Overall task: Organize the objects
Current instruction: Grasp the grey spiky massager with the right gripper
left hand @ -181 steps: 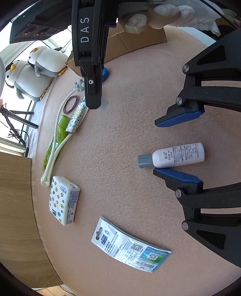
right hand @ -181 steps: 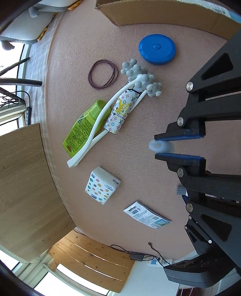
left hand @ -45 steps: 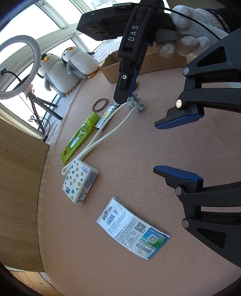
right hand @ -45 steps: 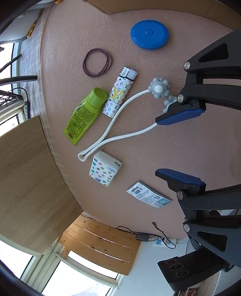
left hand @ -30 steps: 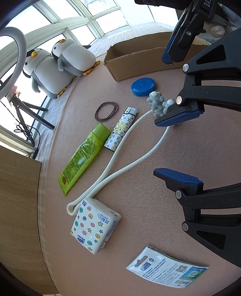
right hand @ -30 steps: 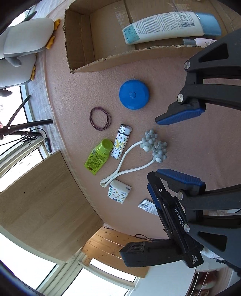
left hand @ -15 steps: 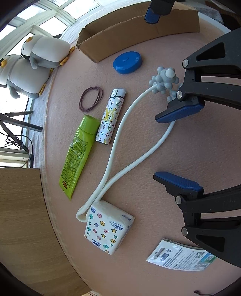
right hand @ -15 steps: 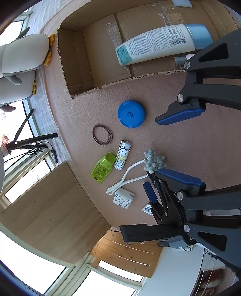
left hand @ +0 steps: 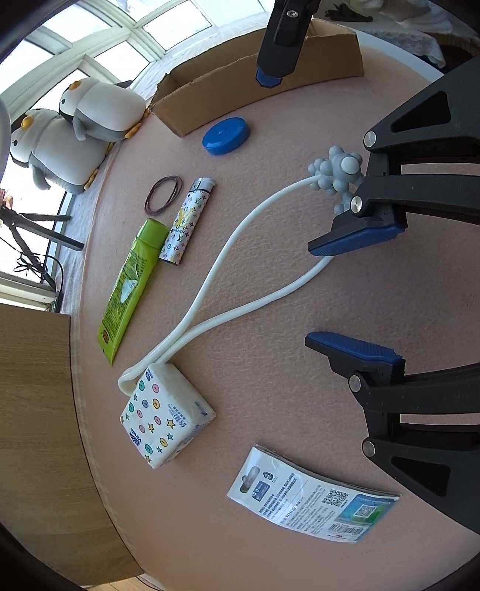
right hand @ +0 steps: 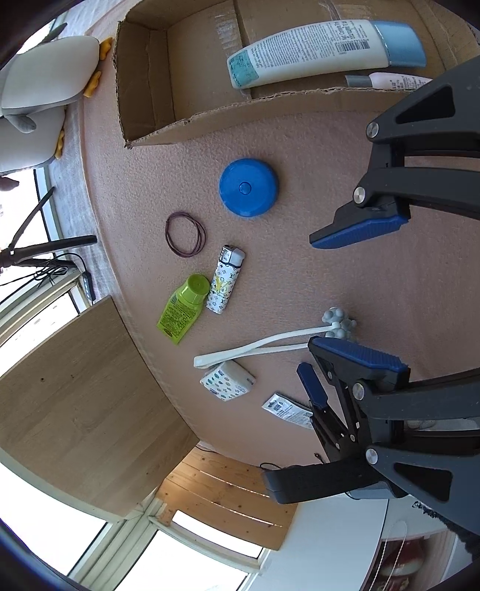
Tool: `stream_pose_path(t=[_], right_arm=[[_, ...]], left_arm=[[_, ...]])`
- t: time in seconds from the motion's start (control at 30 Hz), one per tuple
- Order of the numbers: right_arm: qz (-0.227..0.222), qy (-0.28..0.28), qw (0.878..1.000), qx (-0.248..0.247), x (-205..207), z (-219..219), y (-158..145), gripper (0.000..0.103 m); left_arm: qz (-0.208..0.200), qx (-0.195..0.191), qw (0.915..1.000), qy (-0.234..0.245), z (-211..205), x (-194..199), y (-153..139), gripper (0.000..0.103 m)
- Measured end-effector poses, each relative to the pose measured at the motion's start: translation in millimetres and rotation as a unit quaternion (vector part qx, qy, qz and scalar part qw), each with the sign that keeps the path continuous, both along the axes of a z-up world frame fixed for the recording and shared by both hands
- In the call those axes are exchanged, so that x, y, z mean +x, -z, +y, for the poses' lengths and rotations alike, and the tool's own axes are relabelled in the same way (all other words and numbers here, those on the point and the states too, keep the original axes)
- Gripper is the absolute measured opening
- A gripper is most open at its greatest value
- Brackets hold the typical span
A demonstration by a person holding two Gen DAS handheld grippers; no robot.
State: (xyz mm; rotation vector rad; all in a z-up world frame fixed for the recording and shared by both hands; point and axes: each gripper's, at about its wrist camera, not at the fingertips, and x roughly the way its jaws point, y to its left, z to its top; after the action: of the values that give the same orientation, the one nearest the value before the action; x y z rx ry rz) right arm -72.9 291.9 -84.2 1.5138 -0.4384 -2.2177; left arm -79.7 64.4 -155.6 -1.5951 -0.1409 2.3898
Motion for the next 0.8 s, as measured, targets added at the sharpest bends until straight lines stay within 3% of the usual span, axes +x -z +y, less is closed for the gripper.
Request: stream_pose_path(t=[0.13, 0.27, 0.47, 0.67, 0.73, 0.8], right_arm=[[0.006, -0.016, 1.0, 0.016, -5, -14, 2, 0.046], [-0.004, -0.04, 0.999, 0.028, -16, -29, 10, 0.041], [-0.026, -0.078, 0.995, 0.057, -35, -52, 28, 0.039], [-0.061, -0.078, 0.993, 0.064, -47, -55, 55, 0.038], [-0.058, -0.077, 0.993, 0.061, -46, -54, 56, 0.034], [-0.06, -0.081, 0.994, 0.05, -46, -53, 56, 0.023]], left_arm=[[-0.01, 0.062, 0.9964, -0.057, -24, 1, -1, 0.045], [-0.021, 0.104, 0.9921, -0.067, -32, 1, -3, 0.045], [-0.032, 0.111, 0.9913, -0.064, -22, 0, -1, 0.045], [-0.042, 0.115, 0.9906, -0.06, -11, -6, 5, 0.045], [-0.042, 0.115, 0.9909, -0.057, -9, -8, 5, 0.045], [-0.042, 0.117, 0.991, -0.05, -5, -9, 6, 0.044]])
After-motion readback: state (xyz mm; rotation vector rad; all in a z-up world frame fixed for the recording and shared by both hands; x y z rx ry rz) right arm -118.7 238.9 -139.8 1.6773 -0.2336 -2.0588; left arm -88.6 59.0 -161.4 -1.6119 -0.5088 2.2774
